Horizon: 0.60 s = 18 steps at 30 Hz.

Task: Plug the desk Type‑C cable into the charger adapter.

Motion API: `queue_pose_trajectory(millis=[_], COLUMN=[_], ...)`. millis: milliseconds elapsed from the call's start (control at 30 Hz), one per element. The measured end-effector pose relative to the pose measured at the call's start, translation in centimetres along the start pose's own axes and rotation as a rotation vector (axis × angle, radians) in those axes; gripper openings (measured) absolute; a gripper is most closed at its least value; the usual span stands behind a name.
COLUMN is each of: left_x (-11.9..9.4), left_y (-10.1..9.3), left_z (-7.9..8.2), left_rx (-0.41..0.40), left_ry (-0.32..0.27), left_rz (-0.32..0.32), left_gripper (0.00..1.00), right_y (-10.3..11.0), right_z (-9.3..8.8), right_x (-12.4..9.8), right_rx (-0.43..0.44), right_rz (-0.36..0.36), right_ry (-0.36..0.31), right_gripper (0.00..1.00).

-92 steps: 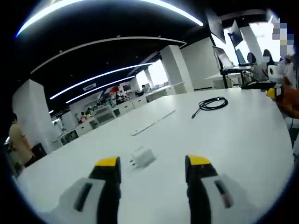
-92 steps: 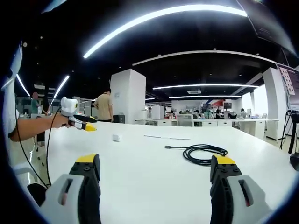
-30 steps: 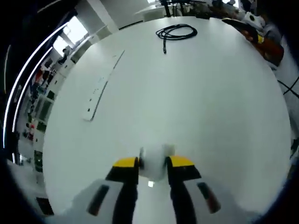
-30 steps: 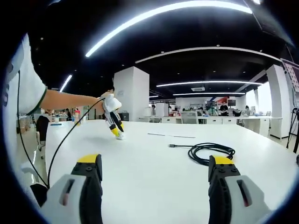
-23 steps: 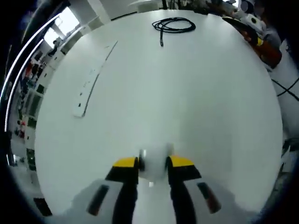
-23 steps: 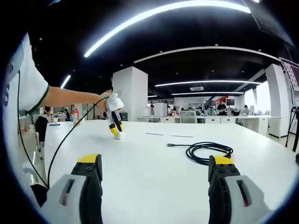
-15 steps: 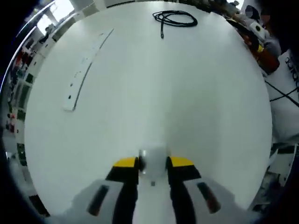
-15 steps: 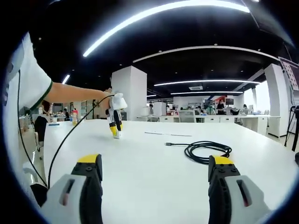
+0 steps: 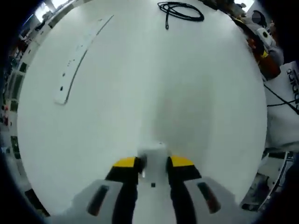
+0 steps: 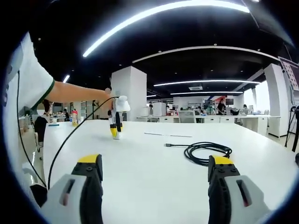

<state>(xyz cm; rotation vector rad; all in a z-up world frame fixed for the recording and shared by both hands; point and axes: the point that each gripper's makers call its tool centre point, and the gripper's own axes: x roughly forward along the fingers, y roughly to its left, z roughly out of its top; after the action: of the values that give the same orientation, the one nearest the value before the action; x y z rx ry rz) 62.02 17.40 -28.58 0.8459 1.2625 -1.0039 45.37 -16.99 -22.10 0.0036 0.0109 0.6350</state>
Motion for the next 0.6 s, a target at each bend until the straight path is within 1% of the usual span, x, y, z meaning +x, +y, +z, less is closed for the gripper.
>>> queue_pose_trajectory(millis=[33, 67, 100, 133, 200, 233, 300, 367, 400, 600], left_x=[0.1, 0.0, 0.1, 0.2, 0.3, 0.4, 0.5, 0.5, 0.5, 0.5], left_y=[-0.4, 0.2, 0.0, -0.7, -0.5, 0.1, 0.2, 0.8, 0.5, -0.3], left_z=[0.0, -0.1, -0.1, -0.1, -0.1, -0.1, -0.1, -0.1, 0.0, 0.2], left_rx=[-0.001, -0.012, -0.018, -0.019, -0.023, -0.024, -0.03, -0.033, -0.034, -0.054], left_ry=[0.006, 0.011, 0.014, 0.016, 0.021, 0.022, 0.023, 0.02, 0.017, -0.007], left_rz=[0.0, -0.002, -0.001, -0.003, -0.003, -0.003, 0.001, 0.005, 0.009, 0.017], left_gripper=[0.24, 0.24, 0.24, 0.24, 0.24, 0.24, 0.24, 0.24, 0.24, 0.24], right_y=[0.1, 0.2, 0.3, 0.3, 0.4, 0.4, 0.4, 0.4, 0.4, 0.4], right_z=[0.0, 0.0, 0.1, 0.1, 0.1, 0.1, 0.2, 0.3, 0.2, 0.1], right_x=[0.1, 0.1, 0.2, 0.2, 0.2, 0.2, 0.1, 0.1, 0.0, 0.0], right_rx=[-0.001, 0.0, -0.002, -0.004, -0.006, -0.007, -0.007, -0.009, -0.01, -0.01], right_rz=[0.005, 0.008, 0.008, 0.01, 0.011, 0.011, 0.009, 0.008, 0.007, 0.005], right_ry=[-0.001, -0.002, -0.001, -0.001, -0.002, 0.0, 0.0, -0.003, -0.002, 0.0], right_gripper=[0.94, 0.94, 0.94, 0.94, 0.93, 0.93, 0.93, 0.93, 0.93, 0.92])
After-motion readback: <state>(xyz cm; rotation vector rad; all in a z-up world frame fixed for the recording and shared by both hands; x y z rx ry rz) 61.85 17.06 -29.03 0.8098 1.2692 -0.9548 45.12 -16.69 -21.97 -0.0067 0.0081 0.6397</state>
